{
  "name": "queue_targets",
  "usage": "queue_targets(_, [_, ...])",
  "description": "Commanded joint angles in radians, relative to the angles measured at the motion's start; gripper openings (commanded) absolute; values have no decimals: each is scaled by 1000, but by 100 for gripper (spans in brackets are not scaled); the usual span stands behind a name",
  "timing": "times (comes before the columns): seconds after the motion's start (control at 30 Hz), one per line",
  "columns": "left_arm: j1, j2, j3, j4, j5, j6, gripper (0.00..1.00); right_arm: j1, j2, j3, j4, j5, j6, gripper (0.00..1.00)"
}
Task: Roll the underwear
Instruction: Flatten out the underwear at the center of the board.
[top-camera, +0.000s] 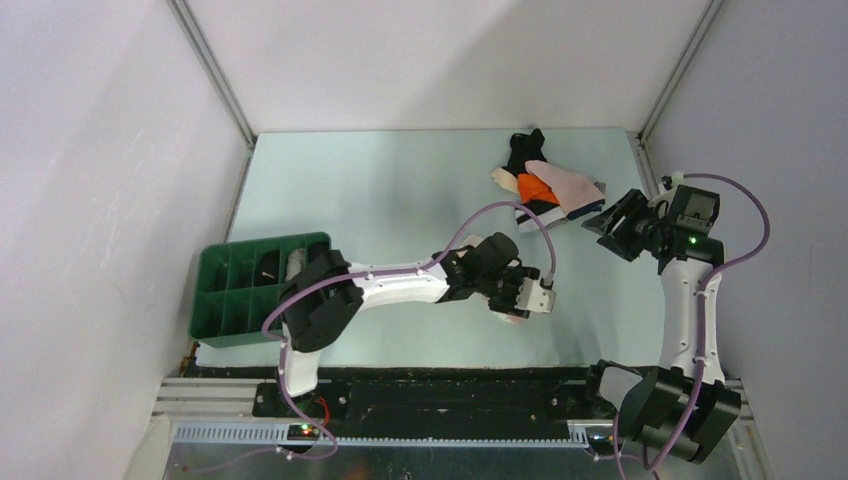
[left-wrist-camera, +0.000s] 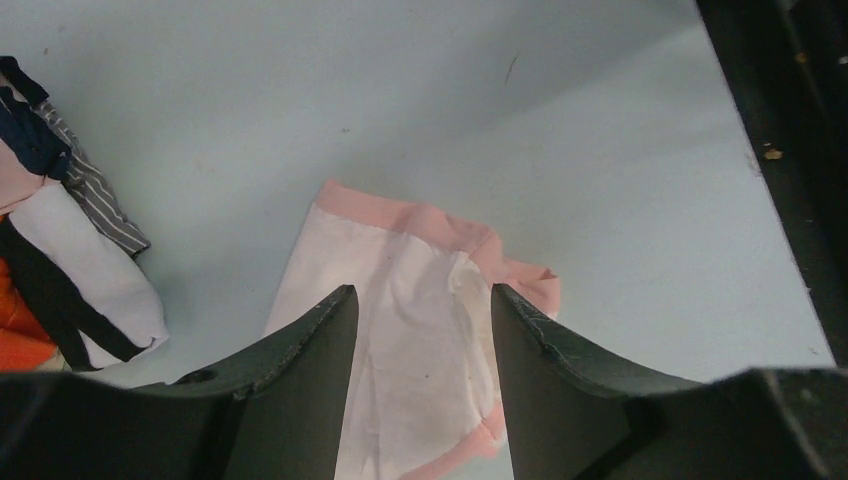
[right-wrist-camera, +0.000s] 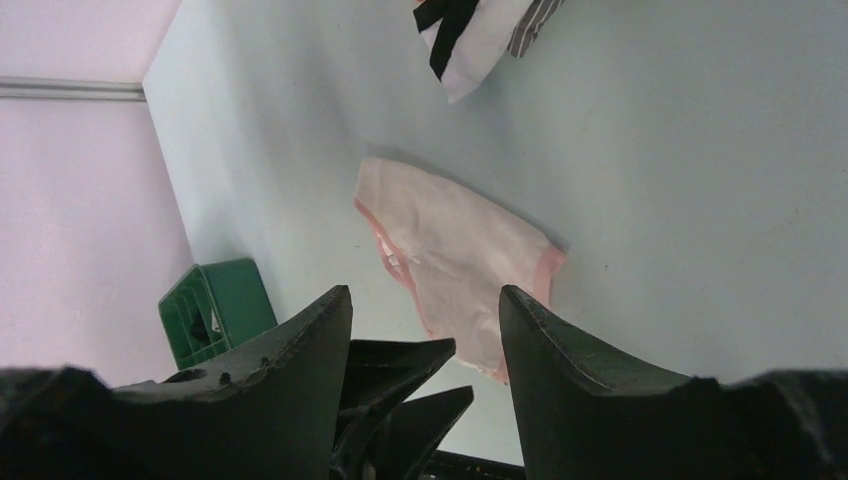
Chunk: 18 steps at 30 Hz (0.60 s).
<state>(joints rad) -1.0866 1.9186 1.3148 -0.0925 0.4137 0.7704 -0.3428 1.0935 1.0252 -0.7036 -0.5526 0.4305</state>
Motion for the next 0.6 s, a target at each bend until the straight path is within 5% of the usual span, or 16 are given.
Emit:
queue_targets(0.0, [-11, 40, 24, 43, -68, 62, 58, -9, -30, -18, 19, -60, 21, 60])
queue_targets(0.17, [-21, 71, 47, -103, 15, 160, 58, -10, -22, -33, 25, -70, 31, 59])
queue_targets(0.57, [-28, 118, 90, -16, 28, 66, 60, -12, -13, -34, 1, -94, 22, 59])
